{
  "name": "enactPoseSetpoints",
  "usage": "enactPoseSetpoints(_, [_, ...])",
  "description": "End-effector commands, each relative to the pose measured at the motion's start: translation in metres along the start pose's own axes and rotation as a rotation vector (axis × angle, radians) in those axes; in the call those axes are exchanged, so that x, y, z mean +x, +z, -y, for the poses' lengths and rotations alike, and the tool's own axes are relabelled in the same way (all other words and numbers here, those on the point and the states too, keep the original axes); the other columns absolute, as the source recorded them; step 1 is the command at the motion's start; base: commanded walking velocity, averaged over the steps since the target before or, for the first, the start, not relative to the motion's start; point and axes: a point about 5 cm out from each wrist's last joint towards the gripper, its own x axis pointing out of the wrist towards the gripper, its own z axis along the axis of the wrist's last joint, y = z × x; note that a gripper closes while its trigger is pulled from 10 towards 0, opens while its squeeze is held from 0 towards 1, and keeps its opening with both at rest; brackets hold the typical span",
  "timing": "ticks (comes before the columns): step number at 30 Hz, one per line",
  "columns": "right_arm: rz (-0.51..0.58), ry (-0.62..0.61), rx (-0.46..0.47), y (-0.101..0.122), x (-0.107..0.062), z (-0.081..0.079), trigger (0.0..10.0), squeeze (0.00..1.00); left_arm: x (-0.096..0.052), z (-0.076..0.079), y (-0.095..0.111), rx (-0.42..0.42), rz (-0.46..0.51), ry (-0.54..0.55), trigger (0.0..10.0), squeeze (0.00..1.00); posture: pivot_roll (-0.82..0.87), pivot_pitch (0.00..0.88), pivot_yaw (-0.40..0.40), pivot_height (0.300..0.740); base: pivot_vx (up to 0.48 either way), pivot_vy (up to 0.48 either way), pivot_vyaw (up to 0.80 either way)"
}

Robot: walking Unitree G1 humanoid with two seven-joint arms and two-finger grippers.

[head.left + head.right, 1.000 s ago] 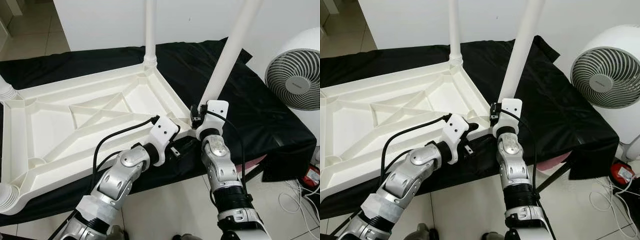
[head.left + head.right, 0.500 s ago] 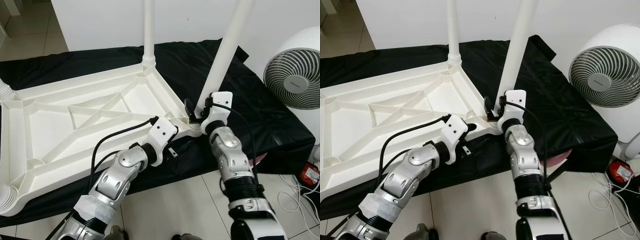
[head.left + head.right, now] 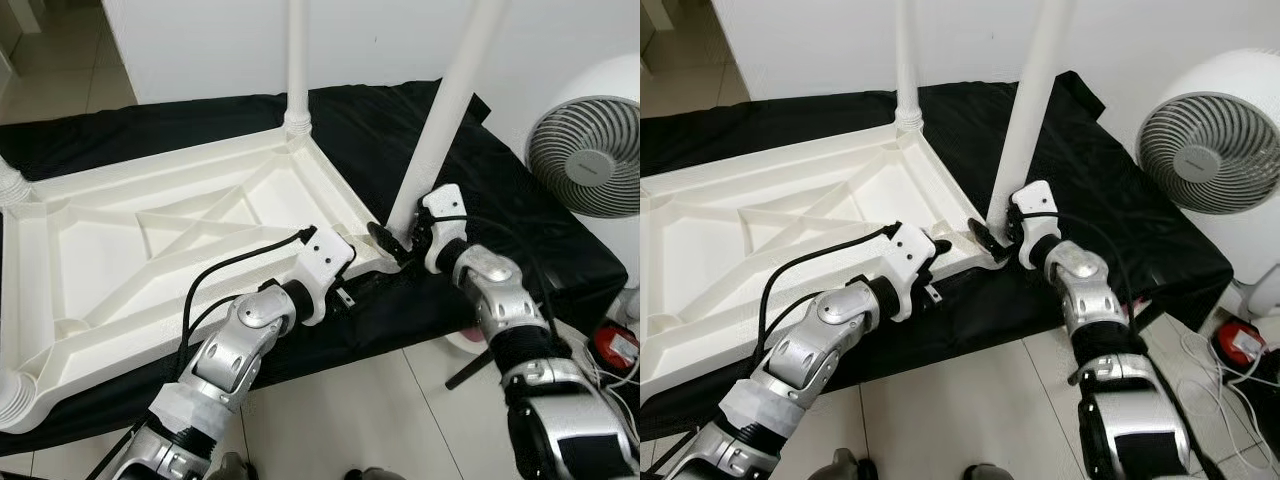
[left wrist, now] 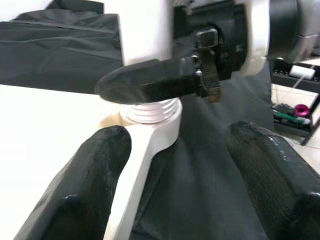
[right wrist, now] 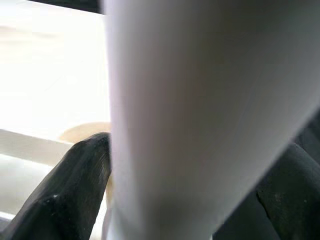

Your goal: Building children table

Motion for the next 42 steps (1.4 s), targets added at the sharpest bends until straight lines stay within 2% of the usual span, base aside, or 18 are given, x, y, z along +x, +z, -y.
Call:
enactPoseSetpoints(1, [-0.010,0.066,-0.017,0.001,0.005,-0.004,10.0,0.00,0.000,0.001,0.000,0.014,-0.003,-0.029,10.0,0.00,-0.08,0.064,0.001,0.740,0.000,0.000,0.00])
enactPoseSetpoints(8, [-0.041,0.130,-0.058,0.004,0.013,-0.004,10.0,0.00,0.001,0.002,0.001,0.020,0.002,-0.028,10.0,0.00,-0.07,0.061,-0.003,0.740,0.000,0.000,0.00])
enactPoseSetpoints(9, [-0.051,0.154,-0.060,0.002,0.014,-0.006,1.8,0.00,0.001,0.002,0.001,0.021,0.003,-0.028,10.0,0.00,-0.07,0.062,-0.005,0.740,0.000,0.000,0.00])
enactPoseSetpoints(11, [-0.055,0.171,-0.059,0.000,0.014,-0.006,1.8,0.00,0.001,0.002,0.001,0.022,0.004,-0.027,10.0,0.00,-0.07,0.062,-0.005,0.740,0.000,0.000,0.00])
enactPoseSetpoints(12, [-0.060,0.183,-0.051,-0.002,0.014,-0.006,0.0,0.00,0.001,0.001,0.001,0.024,0.005,-0.025,10.0,0.00,-0.06,0.065,-0.008,0.740,0.000,0.000,0.00])
enactPoseSetpoints(16, [-0.067,0.185,-0.020,-0.008,0.010,-0.005,0.0,0.00,0.000,0.002,0.001,0.024,0.006,-0.022,10.0,0.00,-0.06,0.065,-0.008,0.740,0.000,0.000,0.00])
enactPoseSetpoints(18, [-0.056,0.141,0.037,-0.015,0.004,-0.002,0.0,0.00,-0.001,0.004,0.000,0.022,0.004,-0.021,10.0,0.00,-0.06,0.081,-0.010,0.740,0.000,0.000,0.00])
enactPoseSetpoints(24, [-0.045,0.104,0.064,-0.018,0.001,0.002,0.0,0.00,-0.001,0.005,0.000,0.019,0.004,-0.022,10.0,0.00,-0.06,0.084,-0.013,0.740,0.000,0.000,0.00])
enactPoseSetpoints(28, [-0.026,-0.158,0.119,-0.021,-0.008,0.017,0.0,0.00,-0.002,0.006,-0.001,0.016,0.004,-0.024,10.0,0.00,-0.07,0.094,-0.012,0.740,0.000,0.000,0.00])
enactPoseSetpoints(31, [-0.026,-0.221,0.139,-0.021,-0.008,0.020,0.0,0.00,-0.002,0.007,-0.001,0.015,0.003,-0.026,10.0,0.00,-0.07,0.096,-0.013,0.740,0.000,0.000,0.00])
enactPoseSetpoints(32, [-0.031,-0.334,0.193,-0.021,-0.007,0.023,0.0,0.00,-0.002,0.008,-0.001,0.013,0.002,-0.028,10.0,0.00,-0.07,0.097,-0.012,0.740,0.000,0.000,0.00])
enactPoseSetpoints(37, [-0.033,-0.440,0.195,-0.019,-0.004,0.017,0.0,0.00,-0.002,0.008,-0.002,0.010,0.000,-0.028,10.0,0.00,-0.07,0.099,-0.010,0.740,0.000,0.000,0.00])
enactPoseSetpoints(38, [-0.031,-0.491,0.201,-0.017,-0.002,0.010,0.0,0.00,-0.003,0.009,-0.003,0.008,-0.001,-0.030,10.0,0.00,-0.07,0.099,-0.010,0.740,0.000,0.000,0.00])
enactPoseSetpoints(42, [-0.030,-0.531,0.206,-0.015,0.000,0.004,0.0,0.00,-0.003,0.009,-0.003,0.007,-0.002,-0.031,10.0,0.00,-0.07,0.099,-0.010,0.740,0.000,0.000,0.00])
